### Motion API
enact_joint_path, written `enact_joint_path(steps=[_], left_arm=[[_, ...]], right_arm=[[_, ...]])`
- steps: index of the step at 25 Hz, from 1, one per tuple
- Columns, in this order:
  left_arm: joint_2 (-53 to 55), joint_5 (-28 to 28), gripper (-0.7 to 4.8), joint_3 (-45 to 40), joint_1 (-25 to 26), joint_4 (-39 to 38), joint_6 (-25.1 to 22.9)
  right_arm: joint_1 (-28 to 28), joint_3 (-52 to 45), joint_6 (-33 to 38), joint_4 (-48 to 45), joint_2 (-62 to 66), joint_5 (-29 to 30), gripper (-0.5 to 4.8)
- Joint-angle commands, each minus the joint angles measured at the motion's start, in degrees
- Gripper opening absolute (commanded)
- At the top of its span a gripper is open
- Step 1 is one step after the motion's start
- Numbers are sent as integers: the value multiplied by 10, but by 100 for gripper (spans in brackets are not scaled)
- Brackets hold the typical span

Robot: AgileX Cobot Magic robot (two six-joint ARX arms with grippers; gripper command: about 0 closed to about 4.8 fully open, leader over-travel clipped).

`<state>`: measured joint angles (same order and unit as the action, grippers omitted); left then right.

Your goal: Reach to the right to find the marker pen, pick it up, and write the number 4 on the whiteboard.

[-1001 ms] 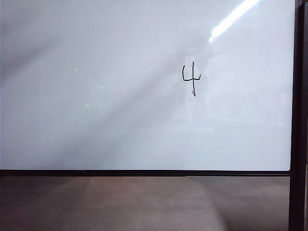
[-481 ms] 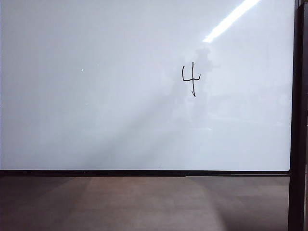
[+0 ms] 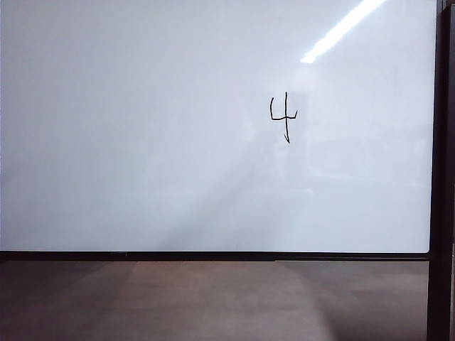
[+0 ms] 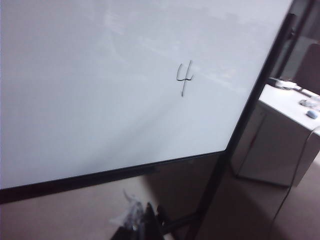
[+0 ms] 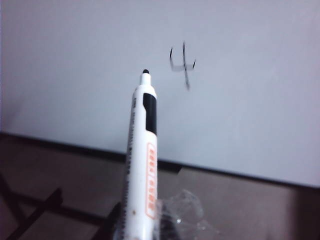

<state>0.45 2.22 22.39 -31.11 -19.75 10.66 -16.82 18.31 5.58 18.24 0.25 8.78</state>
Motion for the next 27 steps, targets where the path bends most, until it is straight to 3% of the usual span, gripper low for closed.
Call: enact_joint_path(steps=[1,20,27], left_arm=[[-1,-3,-5,-45,1,81,5],[-2,-23,-5,-219,1,202,3],[-2,-23,-5,-219,1,180,-22]], right_arm=[[-1,-30,4,-39,-1,2,-7],[-1,-136,4,-53,-1,4,-7],[-1,-166,4,-62,-1,3,-7]])
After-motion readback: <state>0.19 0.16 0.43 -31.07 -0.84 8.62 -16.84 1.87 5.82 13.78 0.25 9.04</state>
